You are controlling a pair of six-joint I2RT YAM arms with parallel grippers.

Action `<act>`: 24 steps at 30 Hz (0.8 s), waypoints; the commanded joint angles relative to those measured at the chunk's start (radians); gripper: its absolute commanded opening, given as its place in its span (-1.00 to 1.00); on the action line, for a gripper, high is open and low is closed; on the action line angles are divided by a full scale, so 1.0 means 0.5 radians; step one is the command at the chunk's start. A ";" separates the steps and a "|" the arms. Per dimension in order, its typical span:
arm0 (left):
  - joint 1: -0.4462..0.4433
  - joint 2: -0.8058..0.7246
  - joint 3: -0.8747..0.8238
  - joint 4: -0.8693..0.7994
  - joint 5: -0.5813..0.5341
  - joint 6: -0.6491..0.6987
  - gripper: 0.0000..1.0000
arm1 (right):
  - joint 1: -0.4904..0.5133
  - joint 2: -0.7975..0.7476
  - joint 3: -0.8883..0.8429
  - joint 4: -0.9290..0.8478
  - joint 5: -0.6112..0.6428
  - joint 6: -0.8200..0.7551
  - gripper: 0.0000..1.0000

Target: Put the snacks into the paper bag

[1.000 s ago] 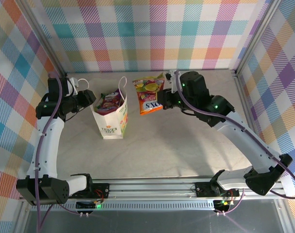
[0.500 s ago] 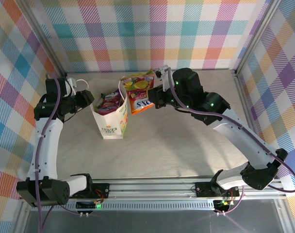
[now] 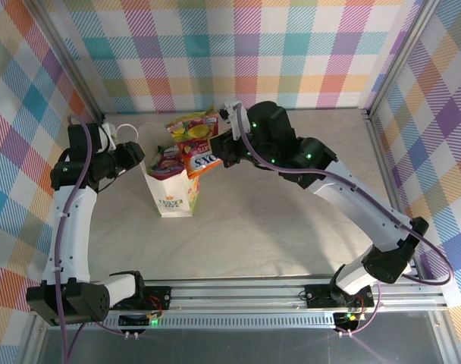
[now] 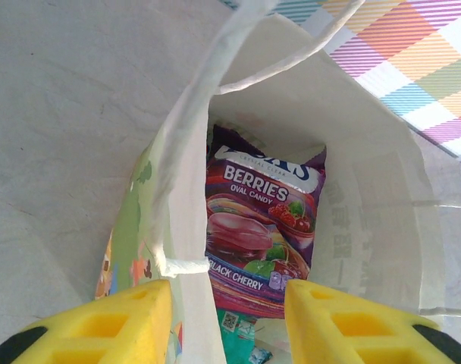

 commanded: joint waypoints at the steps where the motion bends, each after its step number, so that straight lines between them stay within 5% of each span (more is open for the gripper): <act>1: 0.028 -0.050 0.029 -0.033 0.001 0.017 -0.14 | 0.019 0.044 0.126 0.192 -0.087 0.004 -0.90; 24: 0.073 -0.093 -0.052 0.033 0.039 -0.013 -0.14 | 0.069 0.556 0.635 0.264 -0.344 0.226 -0.92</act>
